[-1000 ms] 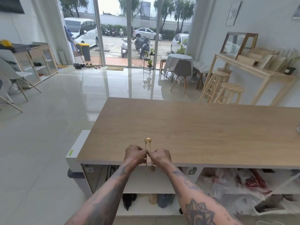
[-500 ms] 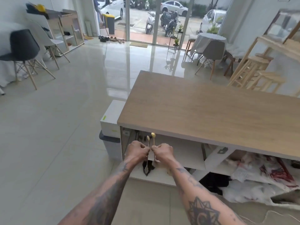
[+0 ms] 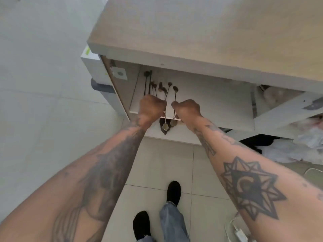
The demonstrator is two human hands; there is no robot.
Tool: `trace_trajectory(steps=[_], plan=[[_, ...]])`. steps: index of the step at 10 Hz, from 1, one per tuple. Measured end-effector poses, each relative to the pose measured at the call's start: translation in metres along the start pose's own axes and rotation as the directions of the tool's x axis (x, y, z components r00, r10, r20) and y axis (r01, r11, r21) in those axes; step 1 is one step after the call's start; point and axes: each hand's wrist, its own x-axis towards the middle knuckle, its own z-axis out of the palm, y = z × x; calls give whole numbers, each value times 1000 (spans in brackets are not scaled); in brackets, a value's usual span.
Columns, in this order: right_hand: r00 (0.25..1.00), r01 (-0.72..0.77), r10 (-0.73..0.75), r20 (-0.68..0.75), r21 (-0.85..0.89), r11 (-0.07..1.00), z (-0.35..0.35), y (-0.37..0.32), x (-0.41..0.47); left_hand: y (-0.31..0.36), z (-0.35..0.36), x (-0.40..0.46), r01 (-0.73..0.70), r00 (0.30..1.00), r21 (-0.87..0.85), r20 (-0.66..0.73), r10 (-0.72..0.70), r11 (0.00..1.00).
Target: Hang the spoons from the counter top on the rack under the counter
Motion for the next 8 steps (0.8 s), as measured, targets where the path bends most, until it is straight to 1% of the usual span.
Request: trace_trajectory(steps=[1, 2, 3, 4, 5, 6, 7, 8], plan=[[1000, -8, 8, -1, -38, 999, 19, 14, 58, -20, 38, 54, 38, 999, 83, 36, -41, 996], [999, -31, 31, -25, -14, 999, 36, 26, 110, -33, 66, 100, 15, 995, 146, 97, -29, 989], [998, -41, 42, -46, 20, 999, 50, 32, 147, -38, 84, 132, -9, 997, 245, 80, -11, 969], [996, -63, 67, -63, 54, 997, 58, 33, 170, -40, 95, 148, -21, 999, 263, 53, 7, 965], [994, -59, 67, -90, 95, 994, 62, 32, 180, -37, 100, 155, -35, 999, 339, -19, 44, 940], [988, -52, 61, -143, 65, 997, 61, 30, 182, -36, 102, 154, -60, 995, 391, -46, 85, 918], [990, -52, 39, -134, -96, 994, 57, 24, 178, -31, 97, 150, -47, 999, 377, 9, 47, 925], [989, -71, 57, -135, -103, 992, 50, 24, 174, -31, 91, 144, -64, 998, 461, 18, 63, 885]])
